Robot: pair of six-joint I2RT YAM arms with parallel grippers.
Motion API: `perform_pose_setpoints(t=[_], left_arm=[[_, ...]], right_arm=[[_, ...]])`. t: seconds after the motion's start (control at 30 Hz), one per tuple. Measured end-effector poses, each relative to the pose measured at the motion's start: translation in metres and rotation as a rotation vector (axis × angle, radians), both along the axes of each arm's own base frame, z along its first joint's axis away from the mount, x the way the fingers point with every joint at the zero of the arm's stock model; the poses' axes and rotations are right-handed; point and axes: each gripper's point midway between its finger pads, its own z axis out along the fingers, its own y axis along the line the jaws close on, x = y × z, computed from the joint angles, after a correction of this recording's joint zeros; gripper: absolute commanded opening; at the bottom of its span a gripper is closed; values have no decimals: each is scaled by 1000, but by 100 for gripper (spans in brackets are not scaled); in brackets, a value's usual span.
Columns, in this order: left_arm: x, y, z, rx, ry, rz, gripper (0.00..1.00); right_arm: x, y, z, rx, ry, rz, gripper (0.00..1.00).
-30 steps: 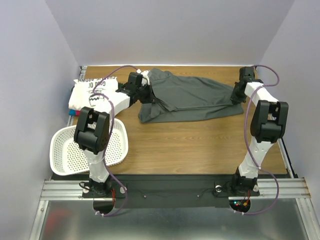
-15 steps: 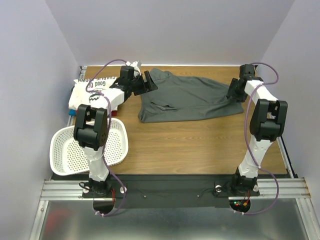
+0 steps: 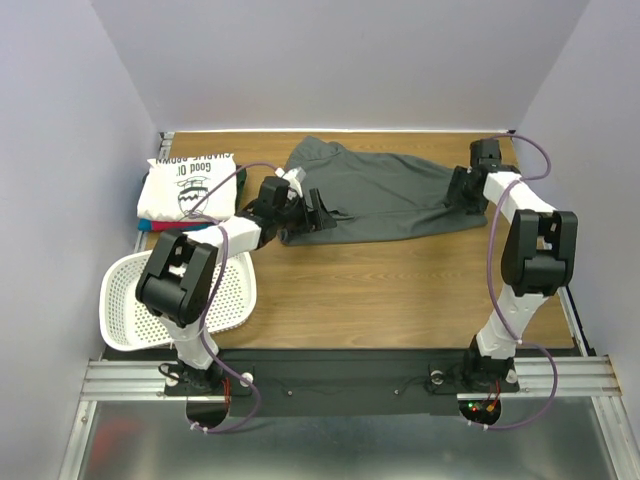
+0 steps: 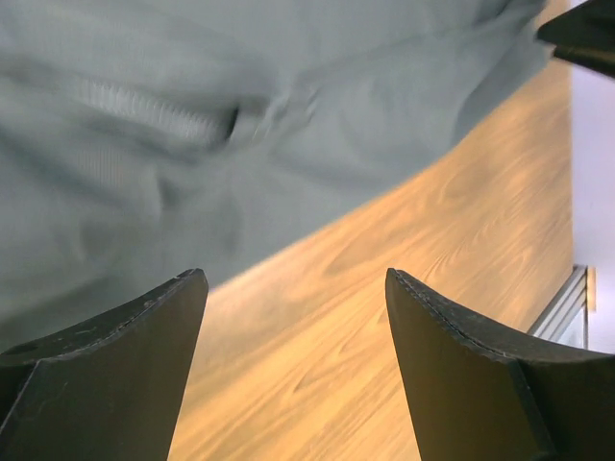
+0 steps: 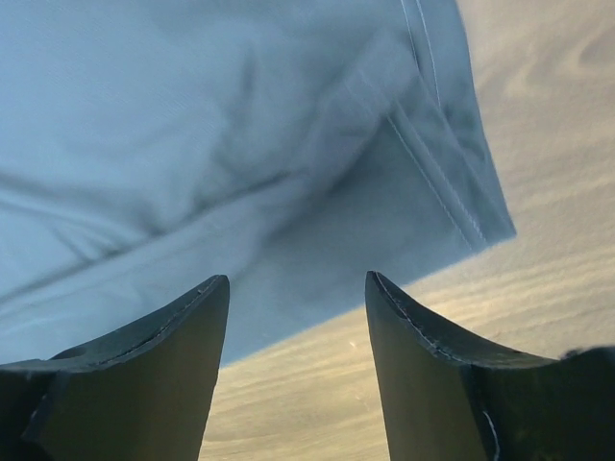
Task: Fold and stack the t-shirts
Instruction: Fold the tshirt
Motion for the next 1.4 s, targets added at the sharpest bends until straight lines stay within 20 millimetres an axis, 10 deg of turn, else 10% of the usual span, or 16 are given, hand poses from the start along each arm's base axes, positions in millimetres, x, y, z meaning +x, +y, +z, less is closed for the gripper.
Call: perform_pose_setpoints(t=[0.7, 1.23, 1.4], left_arm=[[-7, 22, -52, 38, 77, 59, 87], [-7, 36, -55, 45, 14, 63, 87], [-16, 43, -53, 74, 24, 66, 87]], right_arm=[[-4, -3, -51, -19, 35, 9, 65], [-60, 11, -54, 23, 54, 4, 66], [-82, 43, -47, 1, 125, 71, 66]])
